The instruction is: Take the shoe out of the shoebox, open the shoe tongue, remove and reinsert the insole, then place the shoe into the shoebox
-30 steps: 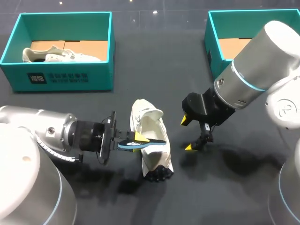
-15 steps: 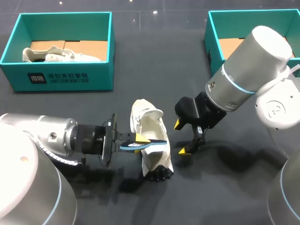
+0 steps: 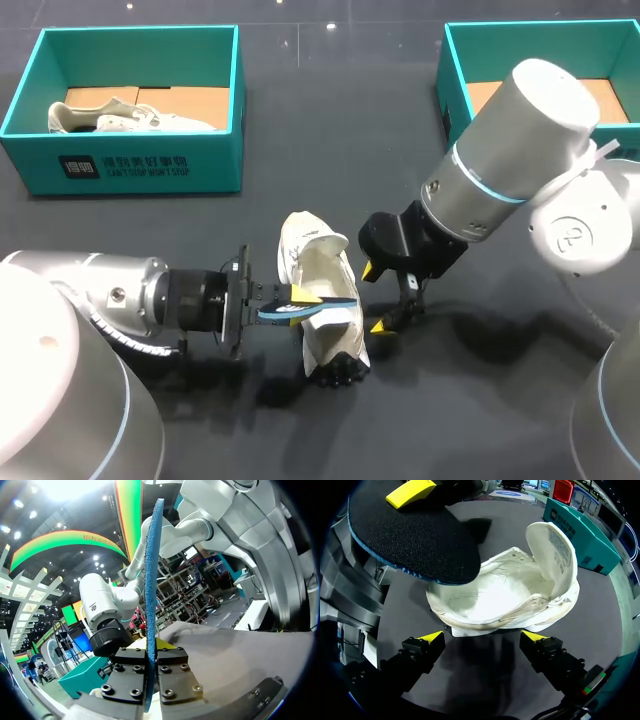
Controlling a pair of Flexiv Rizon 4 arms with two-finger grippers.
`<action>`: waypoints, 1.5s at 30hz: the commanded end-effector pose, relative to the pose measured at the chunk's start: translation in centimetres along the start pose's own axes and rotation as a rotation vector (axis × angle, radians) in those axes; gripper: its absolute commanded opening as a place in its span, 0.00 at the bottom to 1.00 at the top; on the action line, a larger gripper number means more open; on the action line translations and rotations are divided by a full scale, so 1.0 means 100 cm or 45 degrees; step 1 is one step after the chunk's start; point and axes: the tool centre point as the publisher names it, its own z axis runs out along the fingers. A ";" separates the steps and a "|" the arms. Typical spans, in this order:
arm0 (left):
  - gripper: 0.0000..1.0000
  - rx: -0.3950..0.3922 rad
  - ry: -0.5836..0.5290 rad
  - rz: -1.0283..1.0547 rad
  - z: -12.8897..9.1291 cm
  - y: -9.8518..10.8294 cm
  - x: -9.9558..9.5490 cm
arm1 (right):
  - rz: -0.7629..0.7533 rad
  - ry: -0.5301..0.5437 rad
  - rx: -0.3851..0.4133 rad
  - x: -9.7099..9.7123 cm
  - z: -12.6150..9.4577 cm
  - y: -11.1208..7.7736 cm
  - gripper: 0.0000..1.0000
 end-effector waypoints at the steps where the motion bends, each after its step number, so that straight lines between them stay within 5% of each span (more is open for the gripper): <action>1: 0.00 0.005 -0.007 0.001 0.000 0.002 0.001 | 0.005 -0.005 0.010 0.002 0.005 0.004 1.00; 26: 0.00 0.015 -0.019 -0.024 -0.003 0.001 0.009 | 0.014 -0.025 -0.002 0.010 0.012 0.005 1.00; 45: 0.00 -0.002 -0.018 -0.069 0.016 0.022 0.007 | 0.014 -0.025 -0.002 0.010 0.012 0.005 1.00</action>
